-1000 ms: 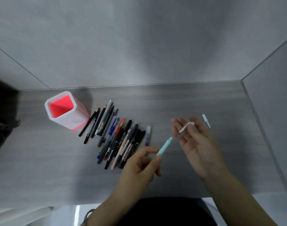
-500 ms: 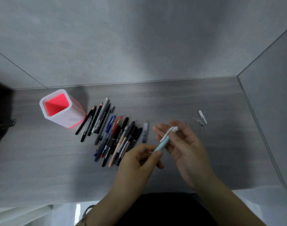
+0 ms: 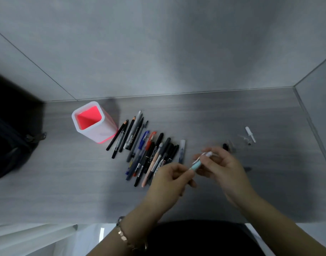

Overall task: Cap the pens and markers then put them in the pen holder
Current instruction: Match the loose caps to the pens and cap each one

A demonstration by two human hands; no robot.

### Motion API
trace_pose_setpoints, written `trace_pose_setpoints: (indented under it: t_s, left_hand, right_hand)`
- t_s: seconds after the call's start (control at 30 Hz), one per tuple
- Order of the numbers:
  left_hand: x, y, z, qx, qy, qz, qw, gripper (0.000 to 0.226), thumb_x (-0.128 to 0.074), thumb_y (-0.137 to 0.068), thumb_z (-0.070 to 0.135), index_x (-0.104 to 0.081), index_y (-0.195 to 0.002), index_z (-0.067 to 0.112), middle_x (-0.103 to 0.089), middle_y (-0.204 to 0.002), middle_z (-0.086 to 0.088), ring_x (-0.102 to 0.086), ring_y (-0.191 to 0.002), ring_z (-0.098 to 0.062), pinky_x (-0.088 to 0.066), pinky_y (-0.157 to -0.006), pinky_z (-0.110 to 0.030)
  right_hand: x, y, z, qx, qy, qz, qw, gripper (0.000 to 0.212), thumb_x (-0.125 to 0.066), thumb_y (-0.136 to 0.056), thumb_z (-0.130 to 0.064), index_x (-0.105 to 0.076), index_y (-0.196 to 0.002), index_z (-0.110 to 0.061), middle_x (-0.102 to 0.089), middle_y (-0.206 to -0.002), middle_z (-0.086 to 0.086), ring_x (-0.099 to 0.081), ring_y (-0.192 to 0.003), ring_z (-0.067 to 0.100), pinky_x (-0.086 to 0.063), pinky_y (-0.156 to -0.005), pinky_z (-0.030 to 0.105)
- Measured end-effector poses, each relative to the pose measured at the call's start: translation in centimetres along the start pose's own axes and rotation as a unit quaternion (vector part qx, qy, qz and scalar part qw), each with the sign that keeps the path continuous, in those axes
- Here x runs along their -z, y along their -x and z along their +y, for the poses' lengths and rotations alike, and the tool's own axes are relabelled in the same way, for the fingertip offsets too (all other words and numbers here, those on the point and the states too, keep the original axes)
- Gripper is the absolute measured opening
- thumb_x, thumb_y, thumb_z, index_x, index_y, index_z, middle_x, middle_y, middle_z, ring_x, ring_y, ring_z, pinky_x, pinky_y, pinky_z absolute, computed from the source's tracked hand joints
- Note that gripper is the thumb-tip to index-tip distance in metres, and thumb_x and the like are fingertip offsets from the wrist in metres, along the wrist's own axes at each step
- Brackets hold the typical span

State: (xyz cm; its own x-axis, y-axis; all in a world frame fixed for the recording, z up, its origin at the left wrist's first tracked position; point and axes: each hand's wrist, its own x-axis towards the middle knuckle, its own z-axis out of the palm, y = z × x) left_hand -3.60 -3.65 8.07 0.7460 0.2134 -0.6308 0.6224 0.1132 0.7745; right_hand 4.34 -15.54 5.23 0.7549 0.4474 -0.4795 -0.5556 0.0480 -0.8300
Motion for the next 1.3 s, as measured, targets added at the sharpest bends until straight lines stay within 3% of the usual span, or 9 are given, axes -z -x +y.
trace_pose_setpoints:
  t_s: [0.07,0.13,0.3,0.47,0.7,0.87,1.07,1.2,1.3]
  left_hand:
    - [0.7,-1.2,-1.3,-0.072,-0.2,0.036,0.976,0.023,-0.054,-0.089,0.023,-0.06,-0.109,0.013,-0.064,-0.091,0.002,-0.059,-0.079,-0.005,-0.052,-0.077,-0.027]
    - [2.1,-2.1,-2.6,-0.087,-0.287,0.079,0.951,0.035,-0.052,-0.09,0.028,-0.053,-0.123,0.015,-0.058,-0.115,0.001,-0.055,-0.106,-0.012,-0.044,-0.094,-0.027]
    - [7.5,-4.6,-4.5,-0.077,-0.301,0.234,0.921,0.027,-0.051,-0.089,0.017,-0.059,-0.113,0.009,-0.063,-0.113,-0.01,-0.059,-0.103,-0.025,-0.048,-0.089,-0.034]
    - [10.9,-7.9,-3.7,-0.075,-0.371,0.311,0.872,0.027,-0.049,-0.087,0.01,-0.059,-0.111,0.002,-0.059,-0.115,-0.017,-0.055,-0.105,-0.032,-0.045,-0.084,-0.039]
    - [10.9,-12.1,-1.6,-0.037,-0.494,0.265,0.827,0.023,-0.047,-0.09,0.015,-0.057,-0.104,0.0,-0.054,-0.113,-0.02,-0.054,-0.102,-0.037,-0.045,-0.081,-0.043]
    - [10.9,-13.0,-1.4,0.004,-0.487,0.267,0.832,0.026,-0.052,-0.089,0.018,-0.052,-0.106,-0.002,-0.057,-0.113,-0.023,-0.056,-0.102,-0.037,-0.047,-0.083,-0.042]
    - [11.3,-12.4,-2.1,0.005,-0.48,0.257,0.839,0.024,-0.053,-0.088,0.02,-0.055,-0.093,-0.003,-0.064,-0.097,-0.023,-0.061,-0.09,-0.037,-0.043,-0.064,-0.037]
    - [11.6,-12.4,-2.5,0.014,-0.434,0.227,0.872,0.026,-0.056,-0.084,0.02,-0.046,-0.066,0.006,-0.053,-0.06,-0.009,-0.058,-0.069,-0.034,-0.042,-0.056,-0.033]
    - [11.7,-12.4,-3.1,0.029,-0.384,0.214,0.898,0.034,-0.058,-0.083,0.019,-0.037,-0.057,0.013,-0.042,-0.053,-0.002,-0.047,-0.052,-0.022,-0.038,-0.05,-0.027]
  right_hand:
    - [0.6,-1.5,1.3,-0.027,0.074,0.031,0.996,0.013,-0.055,-0.084,0.002,-0.06,-0.084,-0.011,-0.07,-0.075,0.008,-0.067,-0.06,0.01,-0.055,-0.053,0.018]
    - [1.5,-3.1,2.4,-0.015,0.163,0.068,0.984,0.009,-0.058,-0.084,-0.002,-0.059,-0.088,-0.011,-0.065,-0.087,0.018,-0.066,-0.061,0.011,-0.054,-0.051,0.016]
    - [1.8,-5.6,3.3,-0.003,0.34,0.078,0.937,0.03,-0.063,-0.083,-0.015,-0.056,-0.111,-0.003,-0.063,-0.097,0.014,-0.063,-0.077,0.025,-0.055,-0.079,0.046]
    - [0.2,-6.2,3.1,0.001,0.402,0.066,0.913,0.026,-0.061,-0.084,-0.027,-0.051,-0.106,-0.019,-0.064,-0.086,0.01,-0.064,-0.07,0.024,-0.052,-0.076,0.036]
    - [2.4,-6.0,3.7,-0.06,0.455,0.043,0.887,0.029,-0.058,-0.086,-0.02,-0.055,-0.113,-0.01,-0.064,-0.093,0.009,-0.062,-0.089,0.026,-0.046,-0.082,0.031]
    - [3.6,-5.5,3.5,-0.063,0.432,0.044,0.898,0.019,-0.057,-0.086,-0.013,-0.058,-0.105,-0.016,-0.063,-0.096,0.008,-0.063,-0.093,0.029,-0.049,-0.089,0.039]
    - [4.3,-5.2,3.9,-0.061,0.421,0.026,0.905,0.014,-0.056,-0.087,-0.014,-0.056,-0.099,-0.021,-0.062,-0.095,0.006,-0.063,-0.089,0.025,-0.05,-0.087,0.037]
    - [4.4,-5.0,3.9,-0.052,0.412,0.037,0.909,0.013,-0.056,-0.087,-0.01,-0.057,-0.098,-0.018,-0.064,-0.085,0.006,-0.063,-0.082,0.024,-0.05,-0.084,0.038]
    - [4.7,-5.0,4.0,-0.045,0.415,0.042,0.908,0.014,-0.056,-0.086,-0.009,-0.058,-0.097,-0.018,-0.064,-0.083,0.005,-0.064,-0.08,0.024,-0.051,-0.085,0.04]
